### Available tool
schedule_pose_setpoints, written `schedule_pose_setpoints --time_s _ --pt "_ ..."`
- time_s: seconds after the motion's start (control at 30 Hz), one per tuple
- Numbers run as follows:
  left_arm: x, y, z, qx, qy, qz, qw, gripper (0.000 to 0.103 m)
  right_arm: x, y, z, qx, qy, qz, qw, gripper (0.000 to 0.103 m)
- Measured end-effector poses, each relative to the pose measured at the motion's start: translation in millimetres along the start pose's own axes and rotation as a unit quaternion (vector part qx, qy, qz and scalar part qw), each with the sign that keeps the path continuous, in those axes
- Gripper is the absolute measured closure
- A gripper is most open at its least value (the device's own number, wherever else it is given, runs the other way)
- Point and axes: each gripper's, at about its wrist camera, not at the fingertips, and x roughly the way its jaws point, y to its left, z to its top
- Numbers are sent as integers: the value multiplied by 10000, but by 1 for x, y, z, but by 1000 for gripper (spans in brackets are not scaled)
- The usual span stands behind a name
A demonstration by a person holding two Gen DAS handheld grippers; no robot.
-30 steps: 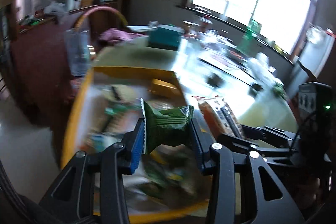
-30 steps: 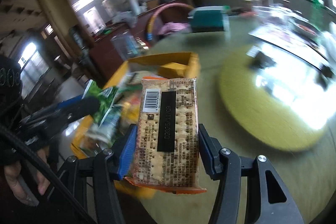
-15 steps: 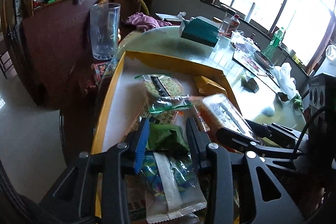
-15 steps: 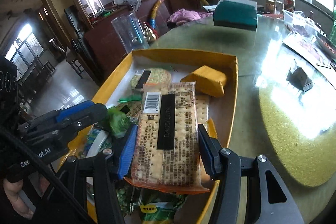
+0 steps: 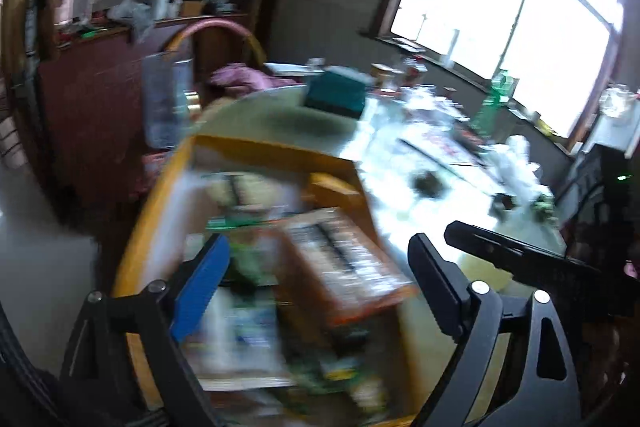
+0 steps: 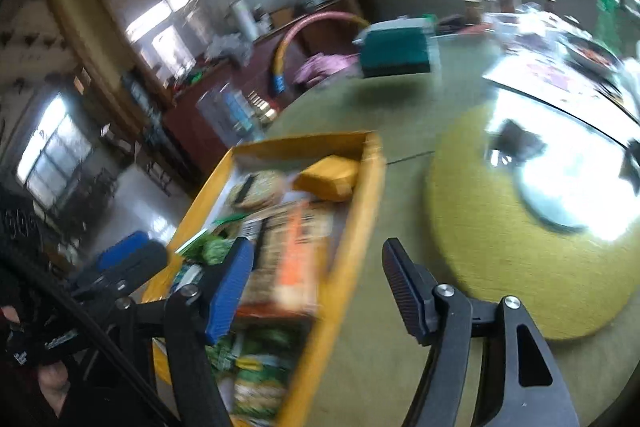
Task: Organize snacks
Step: 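Open both tools to release the cracker pack and pea bag into the tray, then grasp the green garlic pea bag with the right tool while the left tool grasps the white printed sachet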
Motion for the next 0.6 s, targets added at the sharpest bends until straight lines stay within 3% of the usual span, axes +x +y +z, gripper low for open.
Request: schedule_pose_setpoints --time_s 0.17,0.4,0.5,0.6 --pt "31 -60 11 282 236 -594 9976 11 -47 -85 4 410 -236 -600 9971 28" --pt "106 -129 43 591 532 -674 9946 9 -98 -183 21 910 -445 -1180 9878 29" --pt "143 -137 53 179 883 -337 9954 8 -107 -212 37 983 -475 -1358 9847 29" --pt "187 -114 50 -773 1364 68 9876 8 -100 -233 42 944 -319 -1574 9825 29"
